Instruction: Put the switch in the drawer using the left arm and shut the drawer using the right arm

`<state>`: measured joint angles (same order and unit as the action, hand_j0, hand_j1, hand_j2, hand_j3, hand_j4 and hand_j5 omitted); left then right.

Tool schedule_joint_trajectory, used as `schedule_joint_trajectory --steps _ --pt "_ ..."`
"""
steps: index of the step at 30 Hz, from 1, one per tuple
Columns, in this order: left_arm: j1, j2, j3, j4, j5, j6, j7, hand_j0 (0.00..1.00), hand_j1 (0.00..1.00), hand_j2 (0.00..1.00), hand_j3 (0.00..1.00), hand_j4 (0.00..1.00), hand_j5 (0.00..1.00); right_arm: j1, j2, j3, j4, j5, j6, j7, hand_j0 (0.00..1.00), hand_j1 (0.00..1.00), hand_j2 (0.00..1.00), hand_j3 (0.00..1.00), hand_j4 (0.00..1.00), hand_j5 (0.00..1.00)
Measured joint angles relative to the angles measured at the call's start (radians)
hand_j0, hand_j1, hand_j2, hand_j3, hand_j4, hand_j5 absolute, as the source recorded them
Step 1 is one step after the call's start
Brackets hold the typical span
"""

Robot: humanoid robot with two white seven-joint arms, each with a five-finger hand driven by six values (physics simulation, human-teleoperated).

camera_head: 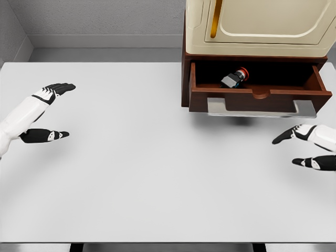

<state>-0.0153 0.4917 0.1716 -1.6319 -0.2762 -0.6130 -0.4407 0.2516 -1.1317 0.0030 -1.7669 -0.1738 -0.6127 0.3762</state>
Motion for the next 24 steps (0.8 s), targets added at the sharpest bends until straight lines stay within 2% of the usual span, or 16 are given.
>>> schedule_joint_trajectory --steps 4,7,14,17,24 --pt "0.0 0.0 0.0 0.0 0.0 0.0 0.0 1.0 1.0 1.0 1.0 1.0 1.0 -0.095 0.071 0.03 0.0 0.012 0.0 0.001 0.73 0.73 0.73 0.73 0.73 0.73" --pt "0.0 0.0 0.0 0.0 0.0 0.0 0.0 1.0 1.0 1.0 1.0 1.0 1.0 -0.103 0.102 0.064 0.0 0.017 0.0 0.0 0.73 0.73 0.73 0.73 0.73 0.73" --pt "0.0 0.0 0.0 0.0 0.001 0.0 0.0 1.0 1.0 1.0 1.0 1.0 1.0 -0.163 0.126 0.1 0.0 0.018 -0.001 0.001 0.73 0.73 0.73 0.73 0.73 0.73" --pt "0.0 0.0 0.0 0.0 0.001 0.0 0.0 1.0 1.0 1.0 1.0 1.0 1.0 -0.229 0.141 0.128 0.0 0.017 0.0 0.0 0.73 0.73 0.73 0.73 0.73 0.73" --pt "0.0 0.0 0.0 -0.001 0.001 0.0 0.0 1.0 1.0 1.0 1.0 1.0 1.0 -0.261 0.155 0.154 0.008 0.017 0.0 0.001 0.73 0.73 0.73 0.73 0.73 0.73"
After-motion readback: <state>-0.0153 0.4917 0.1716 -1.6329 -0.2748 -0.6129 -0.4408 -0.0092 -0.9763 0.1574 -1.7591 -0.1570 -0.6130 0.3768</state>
